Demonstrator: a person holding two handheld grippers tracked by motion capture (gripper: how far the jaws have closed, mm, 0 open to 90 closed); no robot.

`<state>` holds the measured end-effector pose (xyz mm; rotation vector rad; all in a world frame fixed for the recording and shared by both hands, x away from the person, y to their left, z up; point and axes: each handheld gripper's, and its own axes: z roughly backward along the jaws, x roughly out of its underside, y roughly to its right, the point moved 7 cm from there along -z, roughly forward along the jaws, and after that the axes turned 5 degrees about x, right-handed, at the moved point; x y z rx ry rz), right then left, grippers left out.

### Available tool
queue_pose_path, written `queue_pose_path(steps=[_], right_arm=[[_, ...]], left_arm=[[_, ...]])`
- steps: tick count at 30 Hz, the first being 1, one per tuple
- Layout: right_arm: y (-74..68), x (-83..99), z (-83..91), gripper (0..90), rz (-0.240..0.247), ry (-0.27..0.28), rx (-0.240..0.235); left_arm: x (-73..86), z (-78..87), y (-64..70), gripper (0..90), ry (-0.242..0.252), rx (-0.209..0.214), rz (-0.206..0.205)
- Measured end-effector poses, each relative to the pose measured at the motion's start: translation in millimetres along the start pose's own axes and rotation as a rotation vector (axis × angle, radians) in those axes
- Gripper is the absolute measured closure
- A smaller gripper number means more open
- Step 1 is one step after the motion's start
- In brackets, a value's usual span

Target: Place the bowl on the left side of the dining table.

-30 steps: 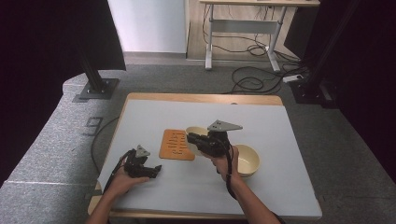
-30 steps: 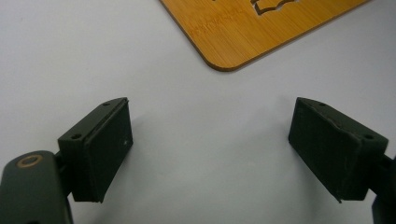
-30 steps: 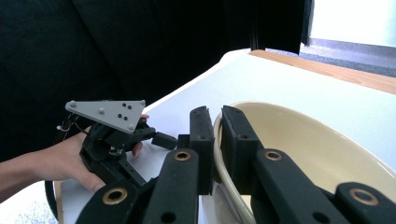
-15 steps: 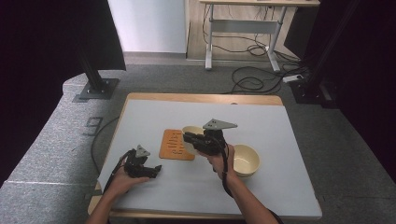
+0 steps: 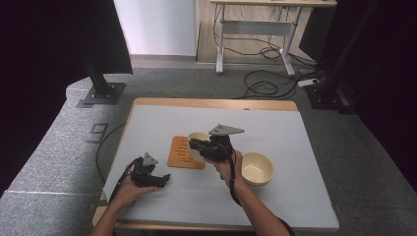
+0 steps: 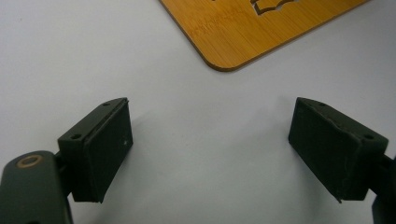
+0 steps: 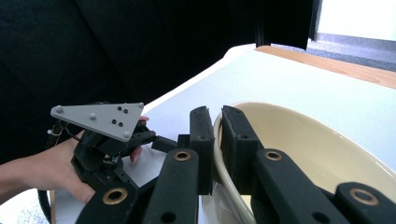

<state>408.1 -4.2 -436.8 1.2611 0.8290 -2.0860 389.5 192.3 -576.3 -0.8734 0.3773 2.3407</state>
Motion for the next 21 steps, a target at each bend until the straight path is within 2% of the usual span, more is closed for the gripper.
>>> queue_pose_path(steps=[10,21], right_arm=[[-0.4,1.3,-8.0,83.1,0.002,-0.007,-0.001],[6.1,9.0,-22.6,83.1,-0.013,-0.028,0.011]], left_arm=[[-0.1,0.0,0.0,13.6,0.0,0.0,-0.001],[-0.3,-0.1,-0.4,13.5,-0.005,0.004,-0.006]])
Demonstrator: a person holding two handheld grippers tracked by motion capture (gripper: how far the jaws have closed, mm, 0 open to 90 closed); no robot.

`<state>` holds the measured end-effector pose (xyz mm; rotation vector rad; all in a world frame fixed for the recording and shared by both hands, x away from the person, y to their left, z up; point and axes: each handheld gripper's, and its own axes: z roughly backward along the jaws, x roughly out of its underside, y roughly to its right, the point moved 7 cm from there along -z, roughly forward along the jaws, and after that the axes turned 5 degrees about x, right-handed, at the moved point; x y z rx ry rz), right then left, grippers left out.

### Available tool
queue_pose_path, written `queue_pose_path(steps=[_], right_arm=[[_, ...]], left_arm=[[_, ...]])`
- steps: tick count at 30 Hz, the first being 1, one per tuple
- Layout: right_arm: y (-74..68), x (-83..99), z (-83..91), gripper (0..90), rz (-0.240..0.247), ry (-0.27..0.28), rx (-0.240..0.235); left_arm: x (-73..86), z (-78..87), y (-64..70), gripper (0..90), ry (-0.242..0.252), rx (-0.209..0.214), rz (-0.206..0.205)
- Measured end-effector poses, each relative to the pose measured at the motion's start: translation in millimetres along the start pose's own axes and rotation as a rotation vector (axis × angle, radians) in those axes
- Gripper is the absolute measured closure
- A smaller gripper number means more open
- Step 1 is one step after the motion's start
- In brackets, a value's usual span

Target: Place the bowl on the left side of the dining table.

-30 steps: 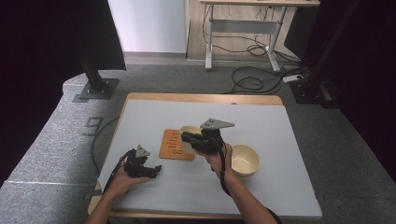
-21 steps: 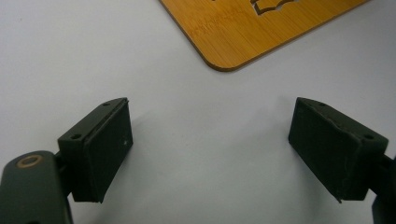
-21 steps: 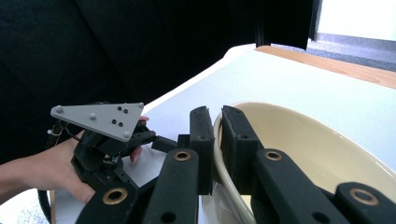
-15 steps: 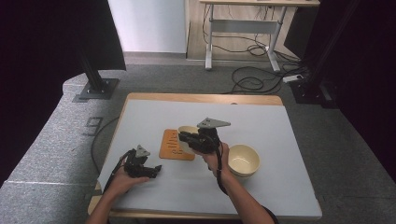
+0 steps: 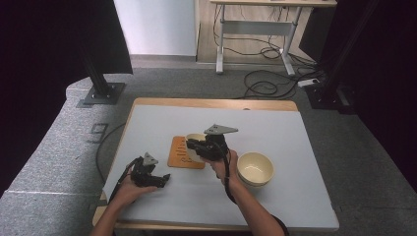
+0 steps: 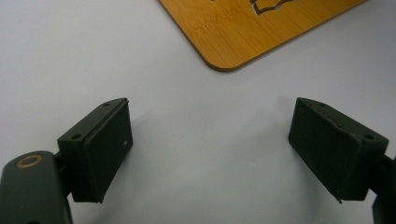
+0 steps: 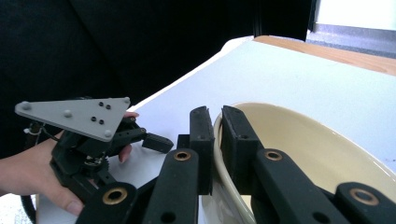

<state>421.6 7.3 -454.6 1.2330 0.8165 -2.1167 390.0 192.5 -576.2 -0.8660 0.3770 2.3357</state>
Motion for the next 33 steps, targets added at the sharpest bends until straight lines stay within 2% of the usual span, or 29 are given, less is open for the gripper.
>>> queue_pose_path(steps=[20,33], right_arm=[[7.7,2.5,-30.6,83.1,-0.011,-0.012,0.002],[13.0,10.4,-49.5,83.0,-0.025,-0.02,-0.004]], left_arm=[[-0.3,-0.2,0.0,13.5,0.001,0.002,-0.001],[-0.1,-0.1,0.0,13.5,0.0,0.002,-0.002]])
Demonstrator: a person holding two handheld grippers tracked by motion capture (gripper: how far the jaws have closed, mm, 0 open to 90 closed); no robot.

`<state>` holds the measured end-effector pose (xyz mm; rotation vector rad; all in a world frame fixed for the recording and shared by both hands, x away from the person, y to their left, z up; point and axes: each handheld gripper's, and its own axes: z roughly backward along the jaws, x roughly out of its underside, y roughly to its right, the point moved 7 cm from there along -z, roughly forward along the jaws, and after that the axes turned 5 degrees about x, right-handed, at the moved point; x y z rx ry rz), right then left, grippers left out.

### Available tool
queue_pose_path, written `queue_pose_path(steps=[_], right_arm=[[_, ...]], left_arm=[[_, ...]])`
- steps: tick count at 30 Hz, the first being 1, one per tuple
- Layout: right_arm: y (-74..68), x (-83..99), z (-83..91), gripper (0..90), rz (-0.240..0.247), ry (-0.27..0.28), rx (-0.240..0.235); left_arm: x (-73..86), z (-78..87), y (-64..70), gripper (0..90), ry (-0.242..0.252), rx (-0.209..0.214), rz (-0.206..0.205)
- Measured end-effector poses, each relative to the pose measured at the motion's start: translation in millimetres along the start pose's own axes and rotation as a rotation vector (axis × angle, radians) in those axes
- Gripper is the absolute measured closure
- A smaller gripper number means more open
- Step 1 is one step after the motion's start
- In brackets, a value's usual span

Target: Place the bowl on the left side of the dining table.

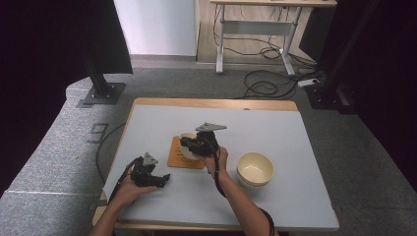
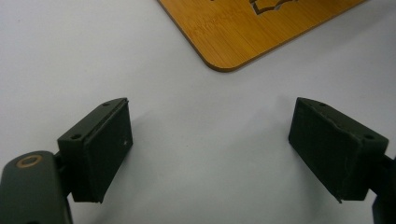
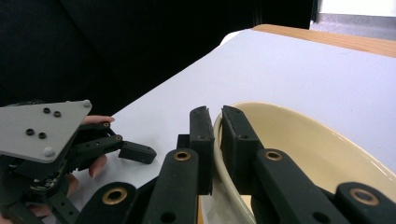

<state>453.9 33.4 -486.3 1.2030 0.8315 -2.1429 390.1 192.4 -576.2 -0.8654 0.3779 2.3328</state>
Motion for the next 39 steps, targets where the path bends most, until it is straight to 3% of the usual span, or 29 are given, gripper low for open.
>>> queue_pose_path(steps=[8,13,24,29,39], right_arm=[[3.8,0.9,-6.2,83.0,0.021,0.003,0.024],[6.5,3.1,-12.0,82.9,0.007,0.005,0.028],[4.4,8.4,-14.0,83.2,0.004,0.002,0.003],[-6.4,17.5,-16.0,83.5,0.056,-0.021,-0.009],[-14.0,28.0,-18.9,82.8,0.086,-0.044,-0.01]], left_arm=[[0.1,0.0,0.0,13.5,0.0,-0.001,0.0],[0.2,0.0,0.1,13.6,0.002,-0.002,0.001],[0.3,0.0,0.1,13.5,0.003,-0.003,0.001],[0.3,-0.2,0.2,13.6,0.005,-0.004,0.003],[0.5,0.0,0.1,13.5,0.002,-0.003,0.001]])
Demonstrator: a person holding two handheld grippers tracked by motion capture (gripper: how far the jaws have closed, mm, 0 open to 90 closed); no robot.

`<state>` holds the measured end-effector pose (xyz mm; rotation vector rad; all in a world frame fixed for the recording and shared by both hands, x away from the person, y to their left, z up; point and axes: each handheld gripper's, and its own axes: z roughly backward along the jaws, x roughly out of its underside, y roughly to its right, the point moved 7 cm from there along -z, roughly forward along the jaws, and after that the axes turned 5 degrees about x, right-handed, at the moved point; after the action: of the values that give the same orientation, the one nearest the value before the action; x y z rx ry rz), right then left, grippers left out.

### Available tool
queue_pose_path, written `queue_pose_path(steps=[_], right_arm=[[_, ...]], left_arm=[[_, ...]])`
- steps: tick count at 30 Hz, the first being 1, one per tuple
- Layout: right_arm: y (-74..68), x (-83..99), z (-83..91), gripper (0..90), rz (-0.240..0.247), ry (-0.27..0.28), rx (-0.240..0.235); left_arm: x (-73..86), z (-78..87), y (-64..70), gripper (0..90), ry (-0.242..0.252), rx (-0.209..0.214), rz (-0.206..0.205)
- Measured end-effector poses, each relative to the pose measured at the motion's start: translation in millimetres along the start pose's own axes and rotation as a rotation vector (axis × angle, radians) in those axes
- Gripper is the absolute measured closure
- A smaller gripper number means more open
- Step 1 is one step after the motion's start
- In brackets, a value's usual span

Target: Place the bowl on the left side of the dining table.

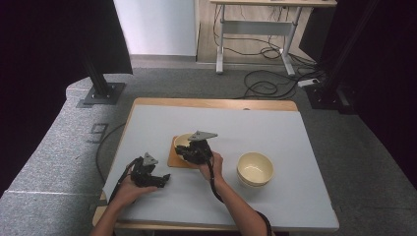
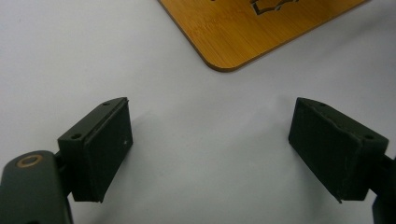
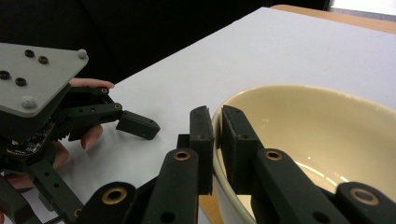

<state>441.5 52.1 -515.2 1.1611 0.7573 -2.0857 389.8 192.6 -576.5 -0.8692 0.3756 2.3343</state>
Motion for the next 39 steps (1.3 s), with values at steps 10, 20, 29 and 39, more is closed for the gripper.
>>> queue_pose_path(steps=[10,20,29,39], right_arm=[[1.1,5.3,-2.1,81.8,-0.017,-0.01,-0.009],[-6.9,20.9,-7.1,77.8,0.0,-0.055,-0.013],[-5.6,22.5,-6.9,76.3,-0.033,-0.053,-0.027],[-5.4,22.5,-6.9,76.2,-0.042,-0.055,-0.027]], left_arm=[[0.0,-0.1,-0.1,13.5,0.0,0.0,0.001],[-0.1,-0.2,0.1,13.5,0.002,-0.001,0.003],[-0.1,-0.2,0.1,13.5,0.002,-0.001,0.003],[-0.2,-0.3,0.0,13.4,0.001,0.001,0.003]])
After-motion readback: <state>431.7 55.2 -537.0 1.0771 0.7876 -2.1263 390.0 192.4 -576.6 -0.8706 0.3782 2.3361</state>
